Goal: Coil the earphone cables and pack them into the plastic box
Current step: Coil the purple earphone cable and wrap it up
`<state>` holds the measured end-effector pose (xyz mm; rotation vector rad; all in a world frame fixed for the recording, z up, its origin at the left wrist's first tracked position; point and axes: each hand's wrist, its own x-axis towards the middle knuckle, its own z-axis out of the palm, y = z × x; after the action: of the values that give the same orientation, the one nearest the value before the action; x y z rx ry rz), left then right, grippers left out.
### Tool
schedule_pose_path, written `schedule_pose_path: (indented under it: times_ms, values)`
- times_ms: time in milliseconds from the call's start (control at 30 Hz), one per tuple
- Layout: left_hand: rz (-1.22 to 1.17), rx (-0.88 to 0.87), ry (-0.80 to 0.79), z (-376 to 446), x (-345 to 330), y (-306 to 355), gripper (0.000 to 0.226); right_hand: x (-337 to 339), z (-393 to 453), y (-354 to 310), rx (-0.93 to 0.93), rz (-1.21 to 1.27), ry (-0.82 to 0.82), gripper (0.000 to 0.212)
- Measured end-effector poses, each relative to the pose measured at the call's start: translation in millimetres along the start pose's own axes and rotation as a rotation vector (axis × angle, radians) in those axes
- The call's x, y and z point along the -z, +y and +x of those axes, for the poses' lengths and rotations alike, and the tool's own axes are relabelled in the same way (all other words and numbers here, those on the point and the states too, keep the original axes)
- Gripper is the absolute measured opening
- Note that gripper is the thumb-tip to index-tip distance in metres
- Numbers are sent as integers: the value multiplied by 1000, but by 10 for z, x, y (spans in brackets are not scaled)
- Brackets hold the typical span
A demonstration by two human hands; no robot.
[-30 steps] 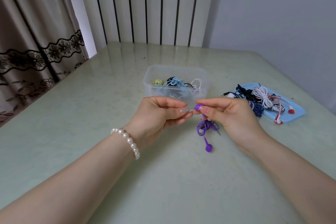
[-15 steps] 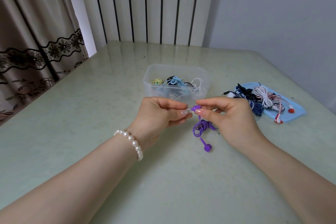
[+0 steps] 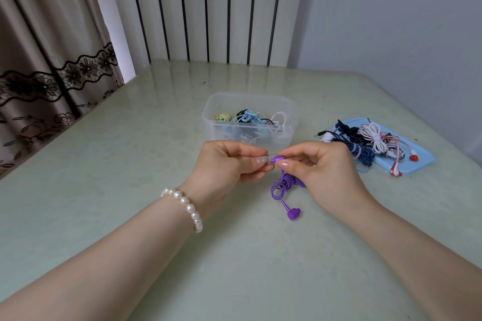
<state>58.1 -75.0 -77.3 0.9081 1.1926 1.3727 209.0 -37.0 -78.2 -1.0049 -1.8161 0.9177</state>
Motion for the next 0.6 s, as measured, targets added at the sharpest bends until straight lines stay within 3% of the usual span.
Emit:
schedule_pose_path:
  times_ms: [600]
  values:
    - [-75, 50, -37, -16, -42, 0, 15, -33, 4, 18, -34, 115, 64, 25]
